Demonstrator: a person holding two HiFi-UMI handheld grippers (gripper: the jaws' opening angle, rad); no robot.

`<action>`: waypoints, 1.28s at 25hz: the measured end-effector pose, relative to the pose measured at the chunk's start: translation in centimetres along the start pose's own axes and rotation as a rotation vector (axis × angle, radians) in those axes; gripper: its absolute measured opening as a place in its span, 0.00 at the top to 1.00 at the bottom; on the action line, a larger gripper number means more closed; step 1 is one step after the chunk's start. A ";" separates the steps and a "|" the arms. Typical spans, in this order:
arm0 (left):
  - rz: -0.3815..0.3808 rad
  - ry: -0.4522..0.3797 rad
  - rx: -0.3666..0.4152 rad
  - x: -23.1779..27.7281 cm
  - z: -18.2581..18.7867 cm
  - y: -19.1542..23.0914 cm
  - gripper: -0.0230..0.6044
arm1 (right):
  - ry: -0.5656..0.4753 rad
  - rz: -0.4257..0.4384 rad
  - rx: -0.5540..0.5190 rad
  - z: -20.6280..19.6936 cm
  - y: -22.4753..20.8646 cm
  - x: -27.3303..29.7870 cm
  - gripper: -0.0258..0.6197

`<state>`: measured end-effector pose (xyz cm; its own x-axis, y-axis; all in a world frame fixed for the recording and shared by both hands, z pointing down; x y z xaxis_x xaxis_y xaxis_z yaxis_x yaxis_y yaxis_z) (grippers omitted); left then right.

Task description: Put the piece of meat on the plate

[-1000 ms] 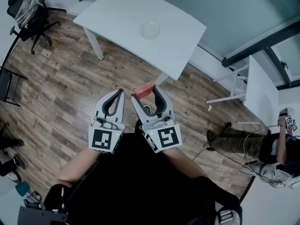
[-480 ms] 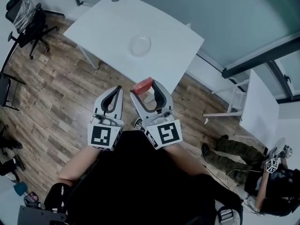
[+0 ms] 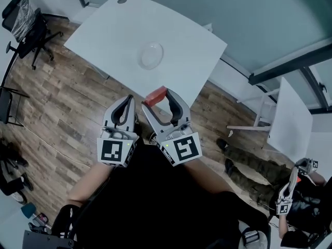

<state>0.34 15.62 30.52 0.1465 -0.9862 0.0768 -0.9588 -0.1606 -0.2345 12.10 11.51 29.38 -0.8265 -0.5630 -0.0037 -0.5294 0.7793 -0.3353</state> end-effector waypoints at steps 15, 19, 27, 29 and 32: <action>-0.114 -0.003 -0.041 10.7 -2.4 7.6 0.96 | 0.071 -0.124 0.022 -0.3 -5.3 10.4 0.51; -0.149 -0.013 -0.040 13.1 -2.8 9.8 0.96 | 0.076 -0.165 0.018 0.0 -6.3 13.2 0.51; -0.244 0.020 -0.041 16.8 -4.5 13.0 0.96 | 0.091 -0.261 0.012 -0.5 -7.7 16.7 0.51; -0.261 0.031 -0.046 17.6 -5.0 13.1 0.96 | 0.109 -0.284 0.026 -0.9 -8.4 17.1 0.51; -0.282 0.067 -0.053 18.4 -5.9 12.8 0.96 | 0.141 -0.305 0.045 -1.7 -9.3 17.4 0.51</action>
<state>-10.67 -4.34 34.61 0.3939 -0.8979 0.1963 -0.8942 -0.4238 -0.1442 2.38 -5.08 34.01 -0.6516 -0.7220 0.2329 -0.7498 0.5663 -0.3422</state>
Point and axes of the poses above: the fingertips, and each gripper's own axes: x forward along the fingers, y to its left, z out of its top, the point moved 6 cm from there along -x, backward along the fingers, and after that the axes turned 15 degrees about x, right-handed, at the moved point
